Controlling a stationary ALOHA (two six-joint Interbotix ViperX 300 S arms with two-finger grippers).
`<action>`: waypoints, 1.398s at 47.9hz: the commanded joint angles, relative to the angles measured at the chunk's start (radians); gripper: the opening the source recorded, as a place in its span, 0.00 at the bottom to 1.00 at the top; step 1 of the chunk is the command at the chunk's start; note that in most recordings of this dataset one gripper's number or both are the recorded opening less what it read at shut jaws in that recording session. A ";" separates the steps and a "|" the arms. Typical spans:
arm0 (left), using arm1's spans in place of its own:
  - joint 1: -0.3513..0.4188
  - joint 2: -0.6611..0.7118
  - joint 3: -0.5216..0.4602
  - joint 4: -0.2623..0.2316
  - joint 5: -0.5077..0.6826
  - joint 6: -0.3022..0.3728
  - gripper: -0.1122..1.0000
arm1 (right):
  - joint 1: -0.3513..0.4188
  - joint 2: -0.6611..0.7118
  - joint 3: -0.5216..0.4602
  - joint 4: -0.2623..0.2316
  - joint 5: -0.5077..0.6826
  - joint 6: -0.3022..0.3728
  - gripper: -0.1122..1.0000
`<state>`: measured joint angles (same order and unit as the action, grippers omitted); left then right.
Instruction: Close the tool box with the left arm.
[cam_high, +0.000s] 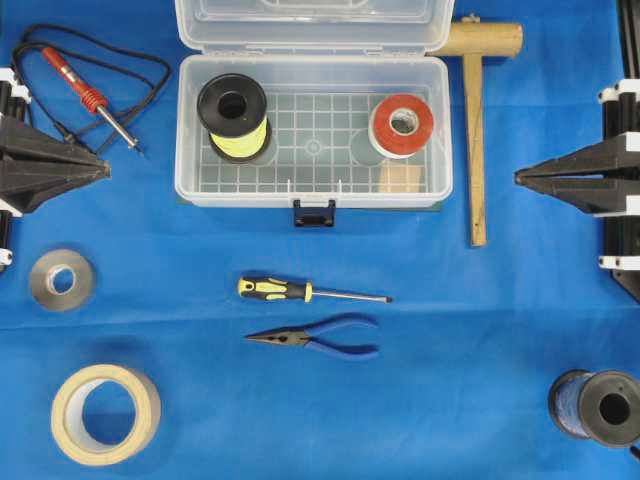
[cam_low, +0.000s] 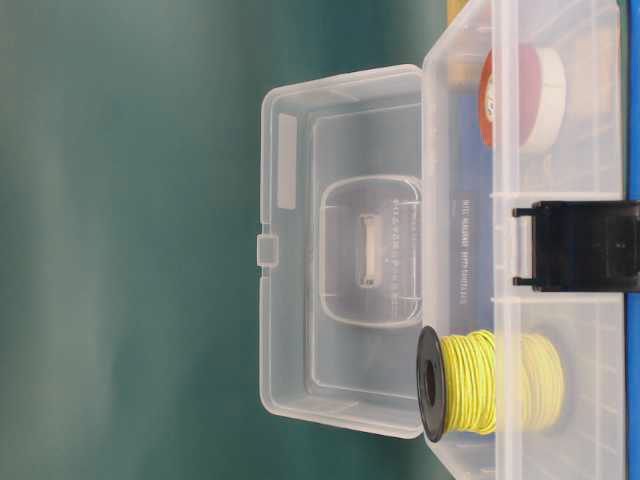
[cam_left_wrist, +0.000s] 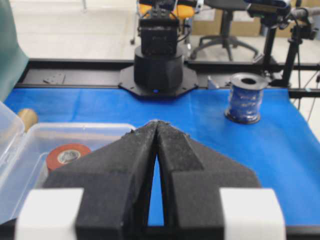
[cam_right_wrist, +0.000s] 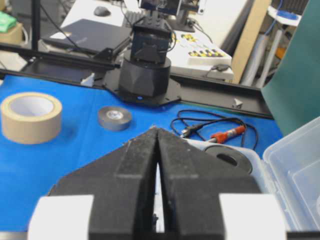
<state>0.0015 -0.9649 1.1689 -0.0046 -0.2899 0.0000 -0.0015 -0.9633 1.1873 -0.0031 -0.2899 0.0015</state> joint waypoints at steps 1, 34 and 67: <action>0.002 0.008 -0.017 -0.018 -0.002 0.017 0.10 | -0.014 0.009 -0.041 0.000 -0.002 -0.003 0.11; 0.380 0.138 -0.247 -0.021 0.230 0.146 0.21 | -0.035 0.028 -0.064 0.002 0.081 0.006 0.11; 0.644 0.716 -0.739 -0.018 0.538 0.347 0.94 | -0.035 0.066 -0.055 0.000 0.097 0.006 0.11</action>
<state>0.6335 -0.2915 0.5154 -0.0230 0.2178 0.3298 -0.0353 -0.9035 1.1459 -0.0031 -0.1902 0.0061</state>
